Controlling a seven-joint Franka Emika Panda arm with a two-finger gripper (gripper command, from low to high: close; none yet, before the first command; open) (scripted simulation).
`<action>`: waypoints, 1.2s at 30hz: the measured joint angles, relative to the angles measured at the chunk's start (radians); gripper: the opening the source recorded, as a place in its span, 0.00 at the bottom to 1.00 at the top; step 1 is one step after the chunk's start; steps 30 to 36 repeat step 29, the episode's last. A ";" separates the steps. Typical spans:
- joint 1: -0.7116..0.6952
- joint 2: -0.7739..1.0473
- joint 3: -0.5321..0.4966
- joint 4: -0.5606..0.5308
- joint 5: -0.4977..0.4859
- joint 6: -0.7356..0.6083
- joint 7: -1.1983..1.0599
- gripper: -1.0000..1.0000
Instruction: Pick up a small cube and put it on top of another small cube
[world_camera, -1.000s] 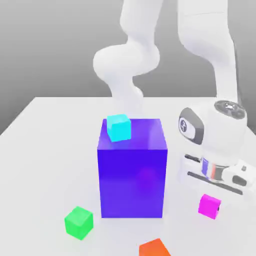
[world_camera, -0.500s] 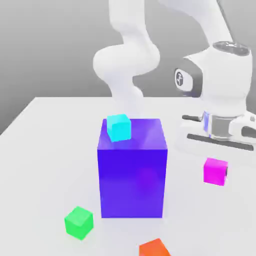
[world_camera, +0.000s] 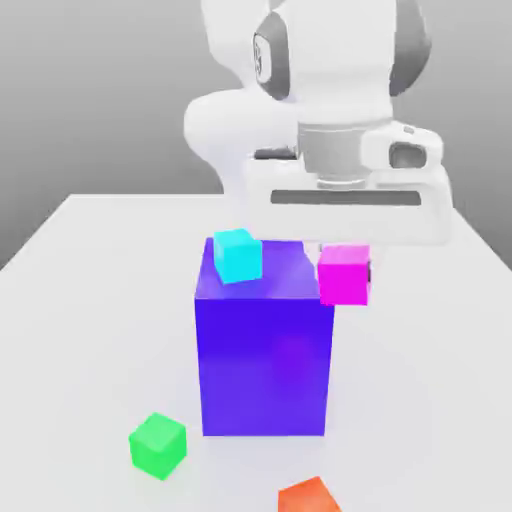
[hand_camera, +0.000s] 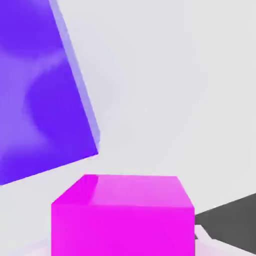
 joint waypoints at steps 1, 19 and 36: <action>-0.010 -0.005 -0.016 -0.001 -0.010 -0.003 -0.024 0.00; -0.079 0.294 -0.318 -0.014 0.036 0.230 -0.475 0.00; -0.215 0.609 -0.132 0.011 0.439 0.436 -0.790 1.00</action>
